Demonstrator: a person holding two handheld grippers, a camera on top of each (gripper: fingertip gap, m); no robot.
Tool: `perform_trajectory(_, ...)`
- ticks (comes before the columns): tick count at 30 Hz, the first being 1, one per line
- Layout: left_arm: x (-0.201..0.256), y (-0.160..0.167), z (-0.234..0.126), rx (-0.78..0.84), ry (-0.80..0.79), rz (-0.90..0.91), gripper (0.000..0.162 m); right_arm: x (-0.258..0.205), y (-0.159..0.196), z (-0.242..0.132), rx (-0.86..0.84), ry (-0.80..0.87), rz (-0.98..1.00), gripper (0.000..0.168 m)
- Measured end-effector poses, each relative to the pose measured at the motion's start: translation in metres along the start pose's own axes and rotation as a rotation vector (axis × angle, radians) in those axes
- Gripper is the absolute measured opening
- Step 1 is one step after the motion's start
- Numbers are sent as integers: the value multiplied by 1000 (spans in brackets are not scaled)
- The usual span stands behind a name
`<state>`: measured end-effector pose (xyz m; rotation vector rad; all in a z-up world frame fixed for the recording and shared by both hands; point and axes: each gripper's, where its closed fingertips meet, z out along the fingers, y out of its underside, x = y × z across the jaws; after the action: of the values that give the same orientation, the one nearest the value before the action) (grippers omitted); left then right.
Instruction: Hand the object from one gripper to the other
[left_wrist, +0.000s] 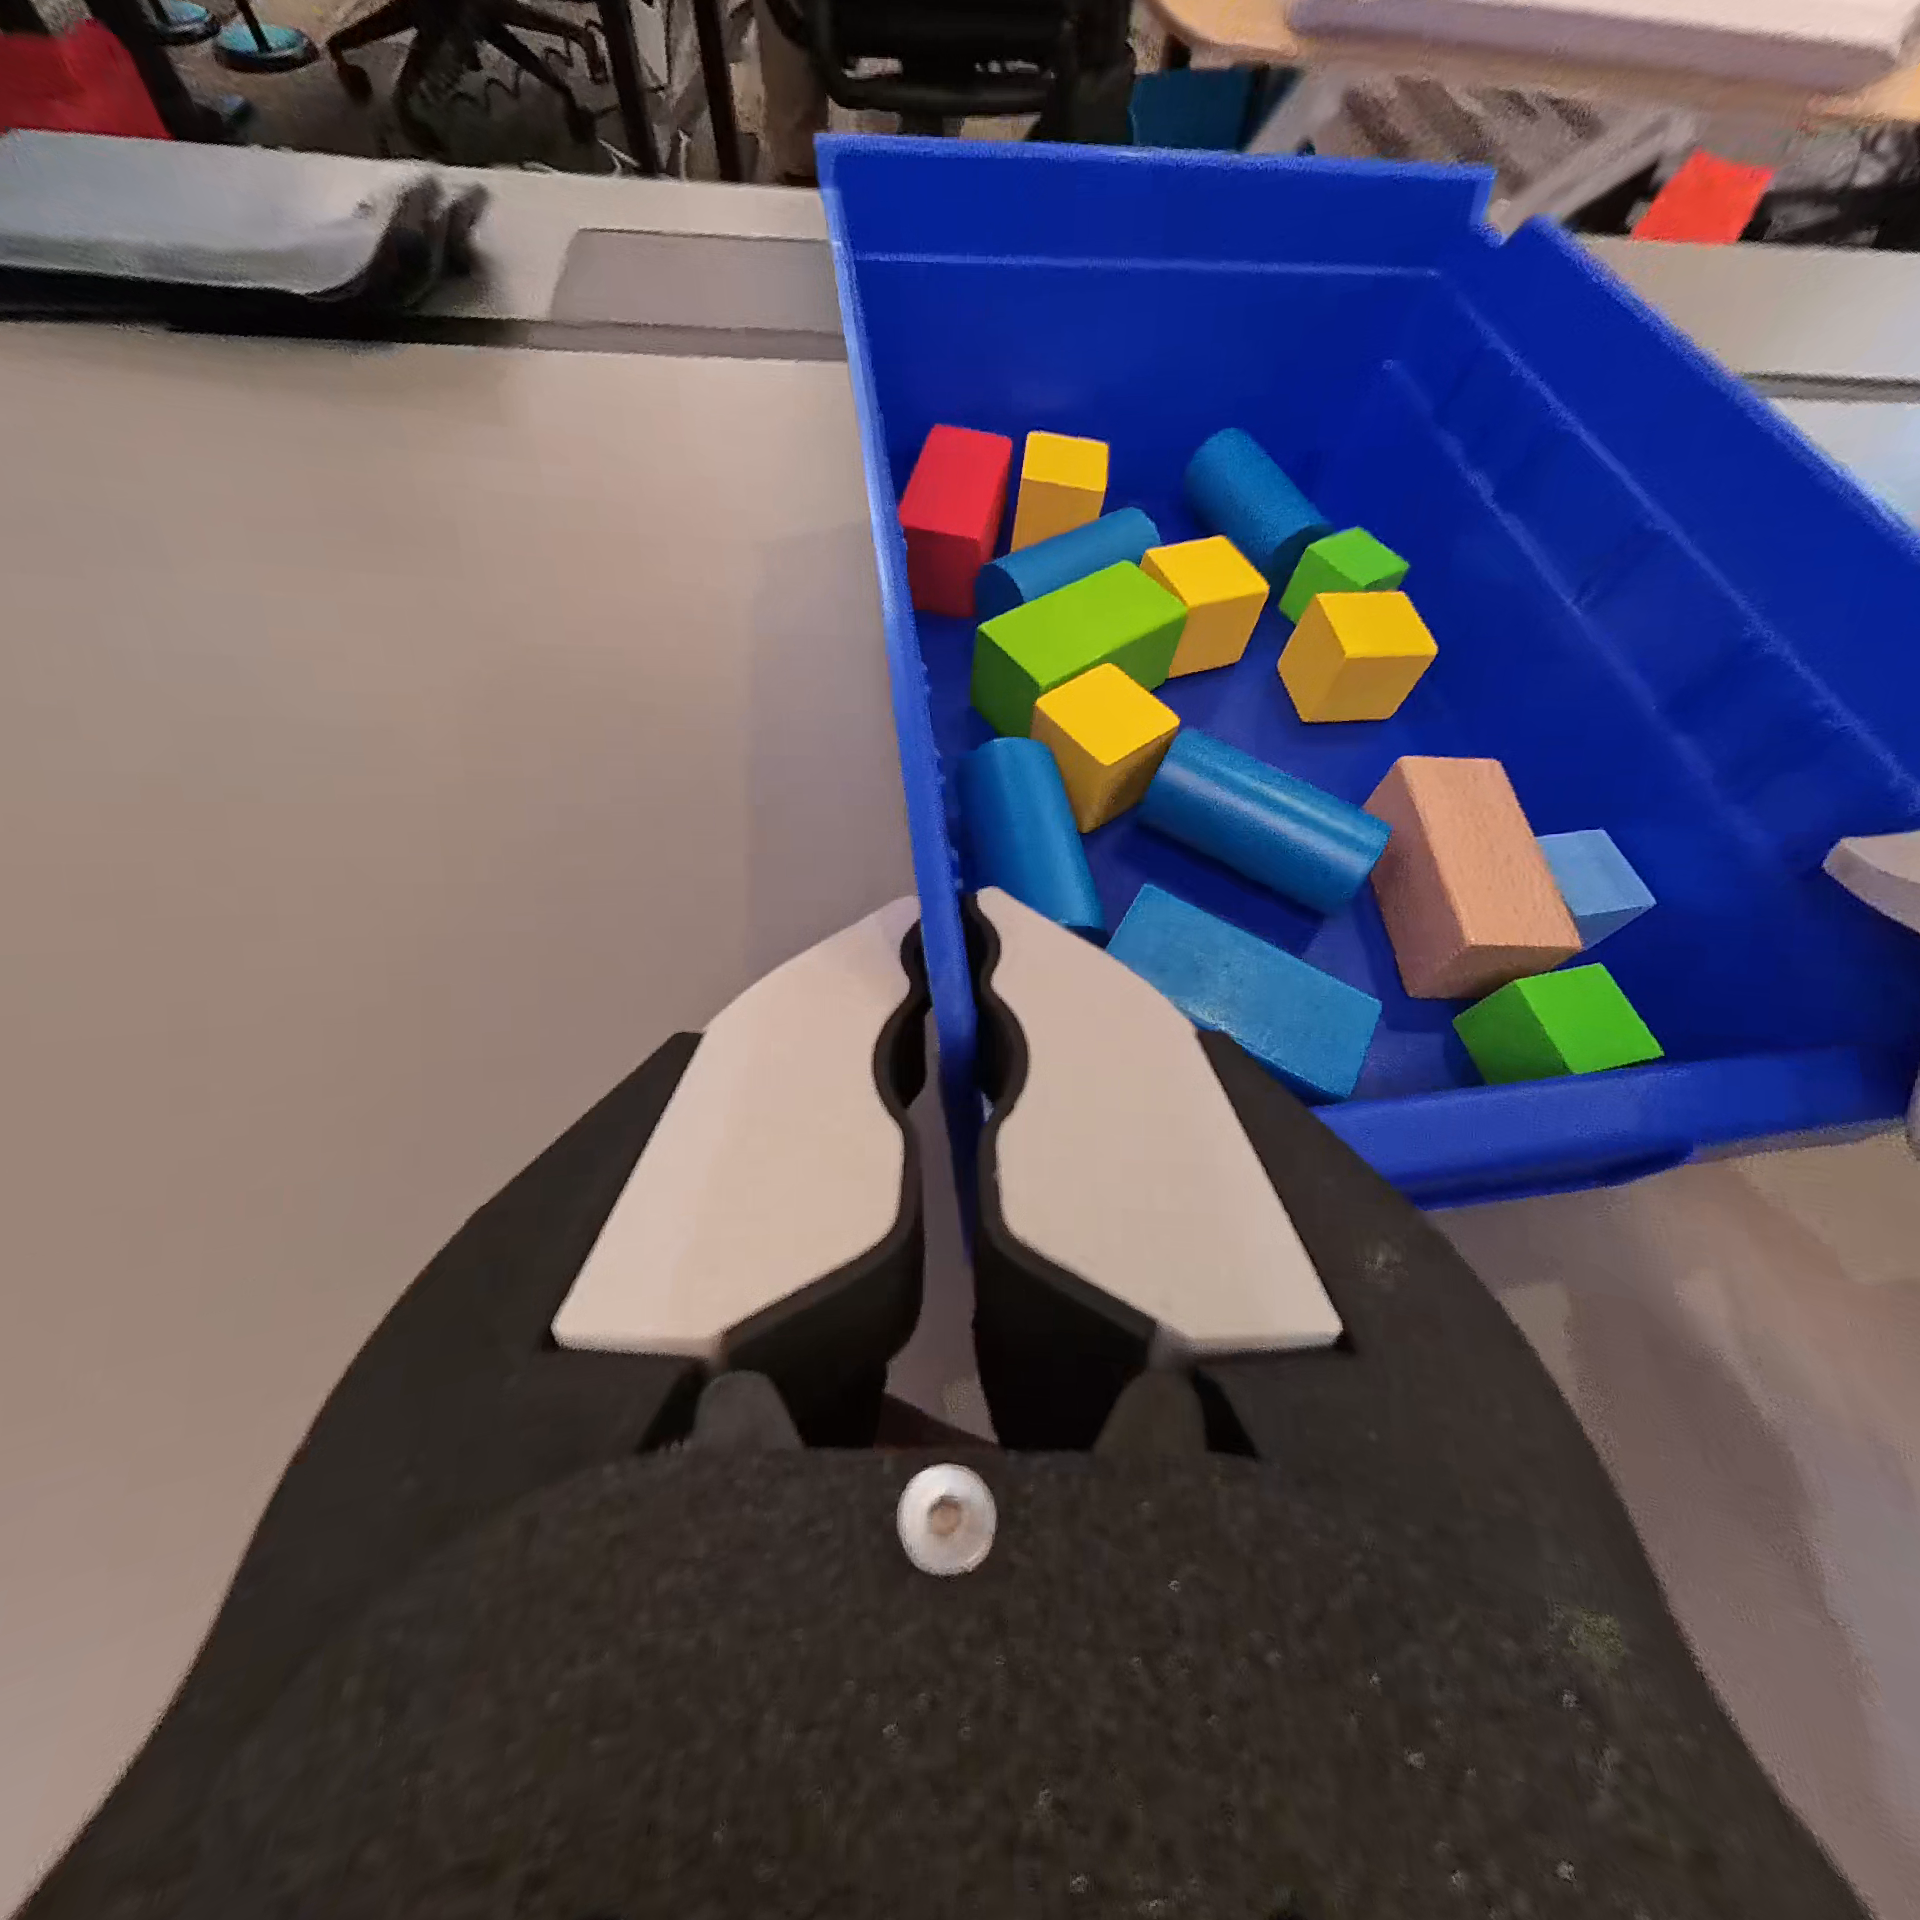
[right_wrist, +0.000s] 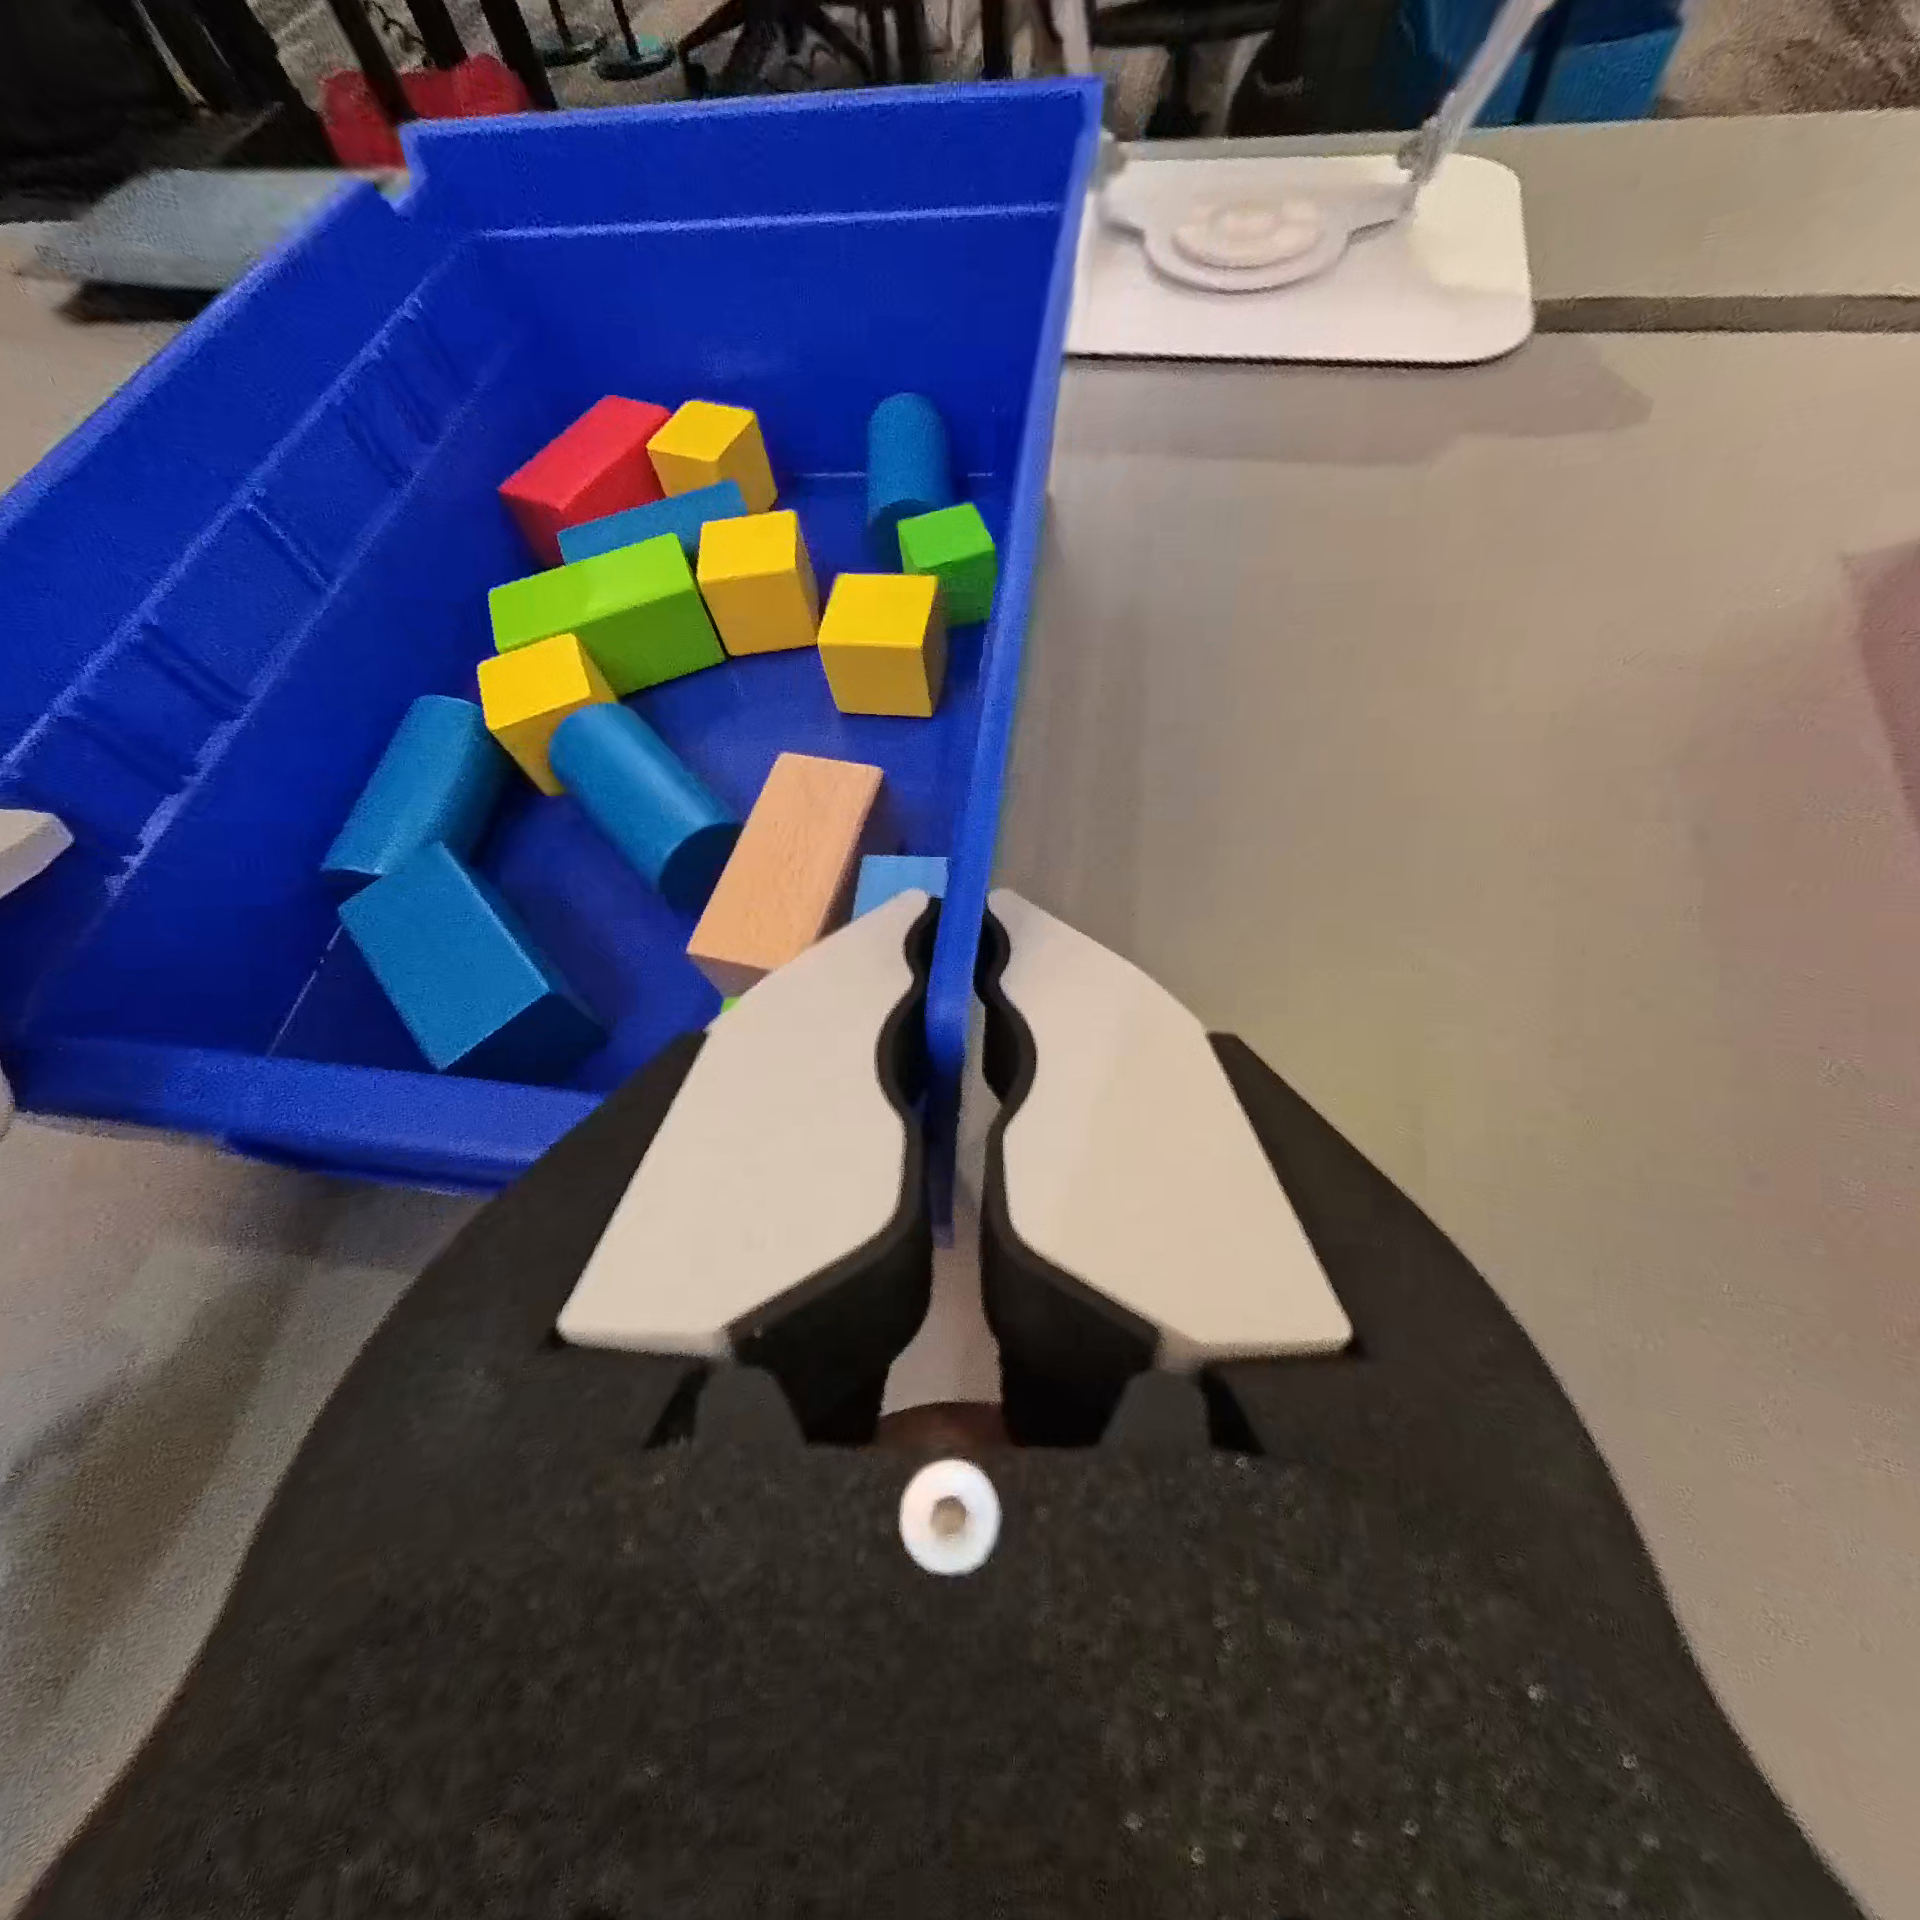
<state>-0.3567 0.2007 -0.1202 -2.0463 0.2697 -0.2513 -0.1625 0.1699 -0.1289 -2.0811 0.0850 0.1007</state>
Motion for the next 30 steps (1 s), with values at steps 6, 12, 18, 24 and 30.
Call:
perform_trajectory(6,-82,-21,-18,67,-76,24,3,-84,-19,17,82,-61,-17,5)
perform_trajectory(12,-144,-18,-10,45,-69,21,3,-147,-17,44,63,-54,-3,5)
perform_trajectory(18,-161,-6,4,3,-47,-47,3,-161,-3,53,43,-63,8,9)
perform_trajectory(24,-161,-25,-22,55,-93,-70,40,-164,-3,7,-4,-336,-50,24)
perform_trajectory(30,-110,-40,-71,163,-1,-78,47,-69,-14,-84,135,-441,-232,37)
